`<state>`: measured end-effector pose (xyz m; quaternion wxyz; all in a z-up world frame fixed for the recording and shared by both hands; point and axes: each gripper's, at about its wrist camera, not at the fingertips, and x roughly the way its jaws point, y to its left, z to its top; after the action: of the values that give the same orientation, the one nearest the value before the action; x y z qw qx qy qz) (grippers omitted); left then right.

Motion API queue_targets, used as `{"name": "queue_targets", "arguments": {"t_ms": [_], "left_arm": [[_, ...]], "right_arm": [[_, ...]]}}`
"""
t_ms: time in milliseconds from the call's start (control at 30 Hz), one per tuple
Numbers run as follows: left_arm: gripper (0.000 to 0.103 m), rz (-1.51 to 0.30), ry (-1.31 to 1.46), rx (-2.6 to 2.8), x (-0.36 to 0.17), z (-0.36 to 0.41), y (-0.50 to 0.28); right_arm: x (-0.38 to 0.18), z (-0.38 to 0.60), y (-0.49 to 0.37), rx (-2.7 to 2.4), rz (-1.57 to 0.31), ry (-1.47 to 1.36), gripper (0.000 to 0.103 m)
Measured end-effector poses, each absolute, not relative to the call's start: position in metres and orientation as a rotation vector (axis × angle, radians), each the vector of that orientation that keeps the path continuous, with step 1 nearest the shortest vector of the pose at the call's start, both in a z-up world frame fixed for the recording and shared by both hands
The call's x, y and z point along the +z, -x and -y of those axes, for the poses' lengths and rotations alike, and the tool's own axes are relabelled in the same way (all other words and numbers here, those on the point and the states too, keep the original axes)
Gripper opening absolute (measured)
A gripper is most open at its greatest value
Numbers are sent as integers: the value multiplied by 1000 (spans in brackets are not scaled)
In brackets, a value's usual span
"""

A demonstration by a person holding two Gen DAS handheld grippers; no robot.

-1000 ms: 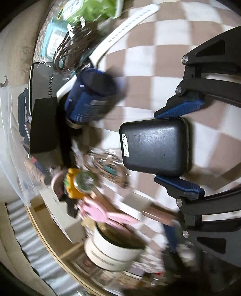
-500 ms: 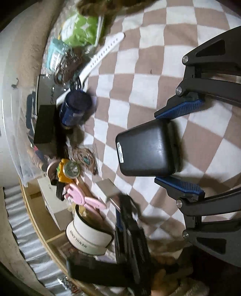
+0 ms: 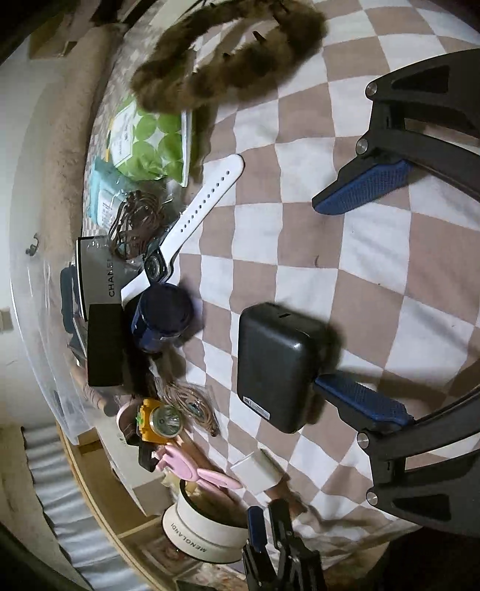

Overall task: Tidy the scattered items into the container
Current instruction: 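Close the left tool on the white cap of the pink tube while the right tool holds the case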

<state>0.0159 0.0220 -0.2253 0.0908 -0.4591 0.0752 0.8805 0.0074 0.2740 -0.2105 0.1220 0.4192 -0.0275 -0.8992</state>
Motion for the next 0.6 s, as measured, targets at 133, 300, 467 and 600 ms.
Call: {"name": "queue_targets", "arguments": {"t_ms": [133,300,467,600], "left_arm": [[72,-169,1385,2662,-222,-11,-14],[76,-169,1380,2556,-223,-29,-22],[79,-364,1453,2505,-239,-46,-21],[86,-368,1488,2576,-237,-30,-13]], "right_arm": [[-215,-261,-7,-2638,-39,-1230,97],[-218,-257,-6,-2648,-83,-1225,101],[-218,-256,-6,-2643,-93,-1220,103],[-219,-257,-5,-2642,-87,-1216,103]]}}
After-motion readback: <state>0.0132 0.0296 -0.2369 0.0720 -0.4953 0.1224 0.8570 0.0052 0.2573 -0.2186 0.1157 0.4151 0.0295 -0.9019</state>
